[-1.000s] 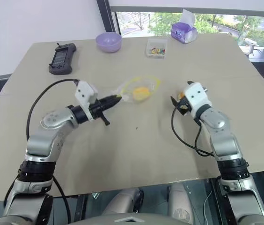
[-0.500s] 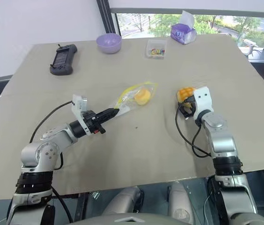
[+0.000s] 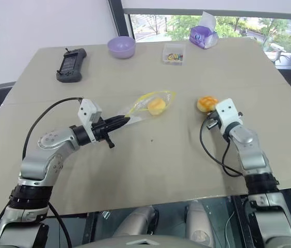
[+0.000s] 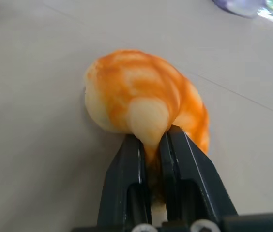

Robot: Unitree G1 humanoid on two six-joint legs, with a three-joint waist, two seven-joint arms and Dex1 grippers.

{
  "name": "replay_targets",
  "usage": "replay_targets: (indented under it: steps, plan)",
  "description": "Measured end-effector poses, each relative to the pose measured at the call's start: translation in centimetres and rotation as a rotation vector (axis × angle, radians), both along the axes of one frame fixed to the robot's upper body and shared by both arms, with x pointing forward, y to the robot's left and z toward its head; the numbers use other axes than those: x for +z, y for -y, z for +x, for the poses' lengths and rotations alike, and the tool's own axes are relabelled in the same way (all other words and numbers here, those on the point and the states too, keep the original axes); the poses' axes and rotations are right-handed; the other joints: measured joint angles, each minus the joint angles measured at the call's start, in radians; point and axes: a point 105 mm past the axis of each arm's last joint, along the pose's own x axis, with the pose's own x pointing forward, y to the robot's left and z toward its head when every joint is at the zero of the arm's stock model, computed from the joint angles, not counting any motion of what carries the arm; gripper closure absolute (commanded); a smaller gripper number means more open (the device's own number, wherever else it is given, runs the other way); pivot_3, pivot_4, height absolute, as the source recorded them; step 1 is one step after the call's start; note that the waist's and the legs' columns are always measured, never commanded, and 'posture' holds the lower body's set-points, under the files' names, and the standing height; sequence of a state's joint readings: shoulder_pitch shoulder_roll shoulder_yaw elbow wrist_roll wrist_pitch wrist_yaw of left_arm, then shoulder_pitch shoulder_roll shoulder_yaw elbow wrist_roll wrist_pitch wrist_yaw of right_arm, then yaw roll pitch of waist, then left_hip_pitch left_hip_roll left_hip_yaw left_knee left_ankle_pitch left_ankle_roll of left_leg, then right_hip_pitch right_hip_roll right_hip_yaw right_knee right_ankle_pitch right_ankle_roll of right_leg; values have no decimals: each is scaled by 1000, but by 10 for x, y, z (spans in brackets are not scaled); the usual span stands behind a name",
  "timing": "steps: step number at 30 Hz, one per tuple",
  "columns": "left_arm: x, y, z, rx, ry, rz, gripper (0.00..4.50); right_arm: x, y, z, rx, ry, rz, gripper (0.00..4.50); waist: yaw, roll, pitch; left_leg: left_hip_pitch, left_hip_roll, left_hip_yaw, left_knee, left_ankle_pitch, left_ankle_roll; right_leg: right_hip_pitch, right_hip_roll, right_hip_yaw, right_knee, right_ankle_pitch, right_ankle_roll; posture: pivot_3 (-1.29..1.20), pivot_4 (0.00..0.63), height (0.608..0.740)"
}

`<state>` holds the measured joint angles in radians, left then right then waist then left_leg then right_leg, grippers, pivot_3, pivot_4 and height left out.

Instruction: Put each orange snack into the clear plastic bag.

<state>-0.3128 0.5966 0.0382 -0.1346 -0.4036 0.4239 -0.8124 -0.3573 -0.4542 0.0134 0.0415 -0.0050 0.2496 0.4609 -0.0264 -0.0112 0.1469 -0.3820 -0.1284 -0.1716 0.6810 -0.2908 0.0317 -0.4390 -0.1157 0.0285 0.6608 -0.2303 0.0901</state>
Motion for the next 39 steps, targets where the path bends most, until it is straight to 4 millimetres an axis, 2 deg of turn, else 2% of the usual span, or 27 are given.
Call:
replay_targets:
  steps: [6,9,12,14,17,26,31,34,36,38,39]
  plan:
    - [2,5,4,-30,64,73,4500,53,-39,-46,281,47,87,4455,-4,0,0,1,1,0,0,0,0,1,1,0,0,0,0,0,150,740]
    - [2,8,4,-51,84,95,4500,57,-61,-53,362,20,94,4455,-4,1,0,1,1,0,0,0,0,1,1,0,1,0,0,0,150,740]
    - [4,10,3,-67,109,116,4500,56,-89,-49,428,-10,90,4455,-4,0,0,1,1,0,0,0,0,0,1,0,0,0,0,0,150,740]
    - [4,12,2,-86,124,128,4500,53,-96,-42,431,-27,69,4455,-2,0,0,1,1,0,0,0,0,0,1,0,0,0,0,0,150,740]
    - [2,15,-1,-112,139,160,4500,42,-94,-29,408,-76,33,4455,9,0,0,0,0,0,0,0,0,0,0,-1,-2,0,0,0,150,740]
    - [-2,17,-11,-171,197,252,4500,21,-92,-16,425,-165,-99,4455,11,1,1,0,1,-1,-1,0,0,0,0,-1,-2,0,0,0,150,740]
    - [-6,21,-17,-234,233,325,4500,25,-112,-9,428,-158,-21,4455,9,1,1,0,1,0,-2,0,0,0,1,-1,-2,0,0,0,150,740]
    - [-6,20,-19,-258,264,374,4500,29,-121,-7,421,-196,113,4455,10,1,1,0,1,-1,-2,0,0,0,1,-1,-2,0,0,0,150,740]
    - [-7,20,-22,-289,282,415,4500,38,-126,-7,428,-222,238,4455,10,1,1,-1,1,-1,-2,0,0,0,1,-1,-3,0,0,0,150,740]
    - [-6,20,-22,-298,294,425,4500,41,-124,-5,415,-211,240,4455,11,1,1,-1,1,-1,-2,0,0,0,1,-1,-3,0,0,0,150,740]
    - [-6,20,-22,-301,303,427,4500,40,-121,-1,389,-171,177,4455,12,1,1,0,1,-1,-2,0,0,0,0,-1,-3,0,0,0,150,740]
